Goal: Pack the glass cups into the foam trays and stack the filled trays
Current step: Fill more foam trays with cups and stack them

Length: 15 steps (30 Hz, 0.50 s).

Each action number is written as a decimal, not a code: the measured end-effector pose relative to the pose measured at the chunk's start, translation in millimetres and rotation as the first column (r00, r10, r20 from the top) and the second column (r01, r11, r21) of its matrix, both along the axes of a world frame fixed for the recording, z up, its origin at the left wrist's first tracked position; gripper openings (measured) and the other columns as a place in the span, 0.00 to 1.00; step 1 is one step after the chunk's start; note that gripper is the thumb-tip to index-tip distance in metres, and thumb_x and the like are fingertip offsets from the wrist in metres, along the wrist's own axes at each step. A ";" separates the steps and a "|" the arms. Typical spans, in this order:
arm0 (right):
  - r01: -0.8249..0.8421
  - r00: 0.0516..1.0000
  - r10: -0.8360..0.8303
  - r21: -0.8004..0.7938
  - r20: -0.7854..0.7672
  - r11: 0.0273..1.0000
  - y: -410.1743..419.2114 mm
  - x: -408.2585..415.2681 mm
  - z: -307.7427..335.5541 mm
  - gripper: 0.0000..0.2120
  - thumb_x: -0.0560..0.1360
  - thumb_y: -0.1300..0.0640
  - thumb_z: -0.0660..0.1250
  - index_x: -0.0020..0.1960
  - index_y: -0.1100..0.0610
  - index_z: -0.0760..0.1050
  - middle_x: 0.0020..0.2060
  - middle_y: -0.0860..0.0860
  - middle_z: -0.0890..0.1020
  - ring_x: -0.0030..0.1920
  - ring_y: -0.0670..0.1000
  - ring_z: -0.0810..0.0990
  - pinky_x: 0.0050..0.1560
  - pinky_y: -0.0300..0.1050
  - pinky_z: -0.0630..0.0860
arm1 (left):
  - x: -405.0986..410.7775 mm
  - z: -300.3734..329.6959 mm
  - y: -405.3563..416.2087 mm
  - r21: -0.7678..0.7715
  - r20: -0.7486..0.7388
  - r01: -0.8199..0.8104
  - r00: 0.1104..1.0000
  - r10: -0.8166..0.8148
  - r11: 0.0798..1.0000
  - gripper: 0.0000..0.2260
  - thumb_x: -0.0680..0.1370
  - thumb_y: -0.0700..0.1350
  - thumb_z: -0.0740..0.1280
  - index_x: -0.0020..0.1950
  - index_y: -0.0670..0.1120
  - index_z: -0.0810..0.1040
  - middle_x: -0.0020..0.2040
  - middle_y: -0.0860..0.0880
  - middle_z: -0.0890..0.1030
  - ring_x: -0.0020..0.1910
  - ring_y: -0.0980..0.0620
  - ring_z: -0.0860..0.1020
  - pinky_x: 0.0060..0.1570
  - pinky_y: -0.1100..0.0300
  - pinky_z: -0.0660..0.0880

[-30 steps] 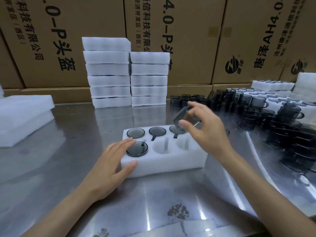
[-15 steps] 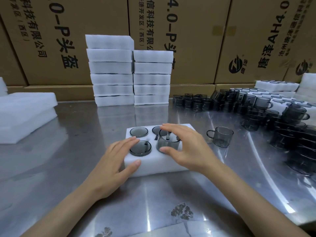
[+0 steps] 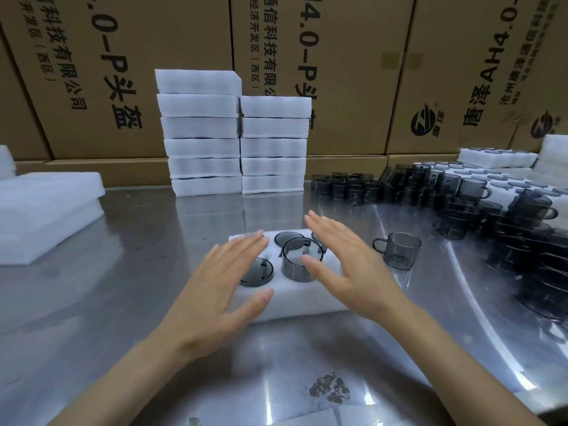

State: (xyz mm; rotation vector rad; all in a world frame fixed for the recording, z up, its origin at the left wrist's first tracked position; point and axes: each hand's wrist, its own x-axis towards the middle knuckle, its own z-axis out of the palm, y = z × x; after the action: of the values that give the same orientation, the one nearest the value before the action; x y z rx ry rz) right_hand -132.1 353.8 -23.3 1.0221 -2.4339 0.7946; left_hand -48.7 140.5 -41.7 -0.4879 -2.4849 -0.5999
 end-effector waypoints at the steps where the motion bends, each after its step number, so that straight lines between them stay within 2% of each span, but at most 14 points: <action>1: -0.001 1.000 0.001 0.018 -0.010 1.000 -0.3 0.5 -2.2 0.28 0.77 0.41 0.59 0.75 0.44 0.58 0.70 0.31 0.55 0.69 0.29 0.49 0.66 0.24 0.45 | -0.8 4.1 7.4 -0.057 0.002 0.029 1.000 -0.029 0.998 0.29 0.77 0.63 0.54 0.76 0.57 0.55 0.76 0.63 0.55 0.75 0.62 0.51 0.75 0.57 0.47; 3: 0.000 1.000 0.001 0.020 -0.020 1.000 -1.6 1.4 -6.2 0.26 0.77 0.43 0.60 0.74 0.45 0.61 0.70 0.33 0.59 0.71 0.32 0.54 0.67 0.24 0.48 | -4.5 9.5 20.6 -0.187 0.006 0.072 0.997 -0.072 0.980 0.31 0.77 0.64 0.53 0.77 0.55 0.52 0.77 0.60 0.51 0.76 0.61 0.48 0.74 0.61 0.42; 5: -0.002 1.000 0.001 -0.011 -0.031 1.000 -2.4 1.4 -8.9 0.24 0.77 0.45 0.62 0.72 0.47 0.65 0.68 0.35 0.67 0.69 0.35 0.62 0.67 0.31 0.60 | -9.7 12.1 27.0 -0.274 0.016 0.070 0.998 -0.068 0.959 0.32 0.76 0.65 0.51 0.77 0.53 0.51 0.77 0.59 0.49 0.76 0.62 0.45 0.73 0.63 0.39; 6: 0.000 0.999 -0.001 -0.027 -0.032 1.000 -3.1 1.9 -9.7 0.23 0.77 0.45 0.63 0.71 0.48 0.67 0.65 0.35 0.70 0.68 0.36 0.64 0.65 0.32 0.63 | -12.0 12.2 26.8 -0.294 0.026 0.064 0.998 -0.059 0.954 0.33 0.76 0.65 0.50 0.77 0.52 0.50 0.77 0.59 0.48 0.75 0.63 0.44 0.73 0.64 0.39; 10: 0.035 0.999 -0.037 -0.052 -0.036 0.998 -7.8 3.7 -10.2 0.24 0.75 0.42 0.64 0.69 0.48 0.70 0.65 0.39 0.74 0.64 0.37 0.65 0.57 0.18 0.53 | -16.5 8.9 18.2 -0.273 0.065 0.082 0.996 -0.066 0.959 0.33 0.76 0.65 0.50 0.77 0.51 0.50 0.77 0.57 0.49 0.75 0.65 0.46 0.74 0.63 0.45; 13: 0.037 0.998 -0.040 -0.063 -0.051 0.997 -6.3 4.5 -7.7 0.27 0.74 0.41 0.65 0.71 0.49 0.68 0.67 0.38 0.70 0.67 0.35 0.63 0.60 0.20 0.52 | -17.6 7.7 17.2 -0.270 0.045 0.089 0.996 -0.080 0.959 0.33 0.76 0.65 0.52 0.77 0.49 0.53 0.77 0.55 0.52 0.75 0.64 0.48 0.74 0.62 0.49; 15: 0.012 0.998 -0.013 -0.012 -0.066 1.000 -4.5 5.7 -7.1 0.29 0.76 0.40 0.60 0.73 0.50 0.63 0.70 0.37 0.62 0.71 0.35 0.57 0.66 0.23 0.48 | -18.2 6.5 18.0 -0.271 0.030 0.097 0.995 -0.092 0.958 0.34 0.76 0.64 0.54 0.77 0.48 0.54 0.77 0.53 0.53 0.76 0.62 0.50 0.74 0.61 0.49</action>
State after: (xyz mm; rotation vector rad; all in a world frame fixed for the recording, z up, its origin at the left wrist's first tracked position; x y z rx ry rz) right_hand -126.4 349.3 -30.4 1.0118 -2.3748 0.7581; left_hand -66.9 158.5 -35.3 -0.7118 -2.5849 -0.2971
